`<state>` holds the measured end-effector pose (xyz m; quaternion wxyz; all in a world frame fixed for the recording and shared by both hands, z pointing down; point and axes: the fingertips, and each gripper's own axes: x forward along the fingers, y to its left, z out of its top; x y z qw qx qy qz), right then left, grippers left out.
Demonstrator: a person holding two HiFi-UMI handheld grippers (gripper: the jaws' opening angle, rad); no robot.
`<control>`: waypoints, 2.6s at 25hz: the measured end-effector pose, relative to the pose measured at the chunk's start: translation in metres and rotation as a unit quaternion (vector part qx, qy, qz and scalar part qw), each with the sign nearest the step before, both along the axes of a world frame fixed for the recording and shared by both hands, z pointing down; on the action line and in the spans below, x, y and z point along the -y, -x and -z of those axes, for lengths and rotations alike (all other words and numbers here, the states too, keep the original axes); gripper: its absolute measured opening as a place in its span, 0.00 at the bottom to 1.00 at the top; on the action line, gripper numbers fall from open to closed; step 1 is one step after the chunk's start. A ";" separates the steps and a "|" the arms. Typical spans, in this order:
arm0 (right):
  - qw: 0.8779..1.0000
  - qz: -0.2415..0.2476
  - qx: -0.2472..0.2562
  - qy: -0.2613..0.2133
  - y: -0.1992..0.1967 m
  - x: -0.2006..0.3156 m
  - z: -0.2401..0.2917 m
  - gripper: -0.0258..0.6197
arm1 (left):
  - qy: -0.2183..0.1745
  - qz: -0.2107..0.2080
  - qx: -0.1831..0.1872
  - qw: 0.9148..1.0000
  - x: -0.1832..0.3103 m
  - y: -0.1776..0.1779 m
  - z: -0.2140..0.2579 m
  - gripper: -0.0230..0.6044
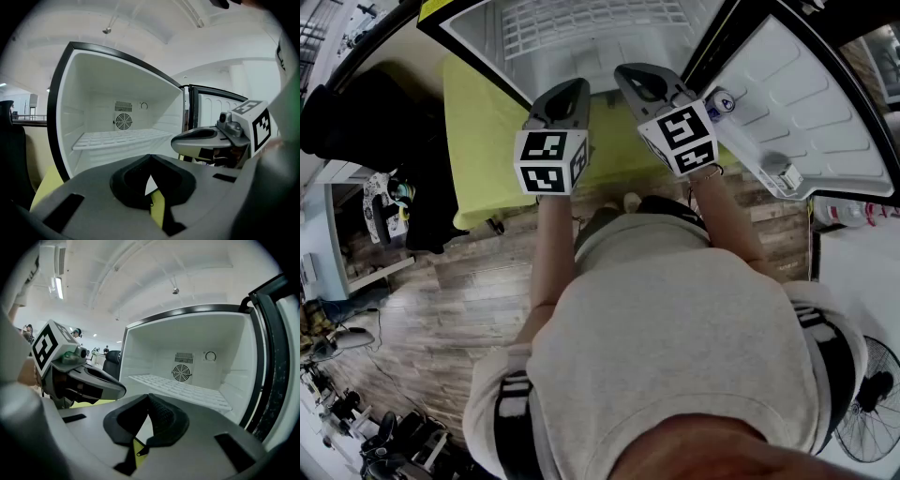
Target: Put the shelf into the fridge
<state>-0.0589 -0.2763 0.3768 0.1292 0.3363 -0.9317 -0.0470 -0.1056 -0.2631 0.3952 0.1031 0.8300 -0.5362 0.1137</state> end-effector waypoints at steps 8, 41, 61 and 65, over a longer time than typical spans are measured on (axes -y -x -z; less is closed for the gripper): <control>1.000 0.016 -0.005 0.011 0.001 -0.004 -0.009 0.05 | 0.020 -0.002 0.004 1.000 -0.002 0.001 -0.007 0.06; 0.999 0.038 0.014 0.036 0.010 -0.010 -0.014 0.05 | 0.051 -0.011 0.010 0.999 -0.003 -0.001 -0.016 0.05; 0.998 0.031 0.022 0.046 0.006 -0.003 -0.014 0.05 | 0.057 -0.017 -0.010 0.998 0.005 -0.005 -0.015 0.05; 0.998 0.033 0.021 0.045 0.007 -0.002 -0.016 0.05 | 0.055 -0.014 -0.016 0.998 0.007 -0.003 -0.014 0.05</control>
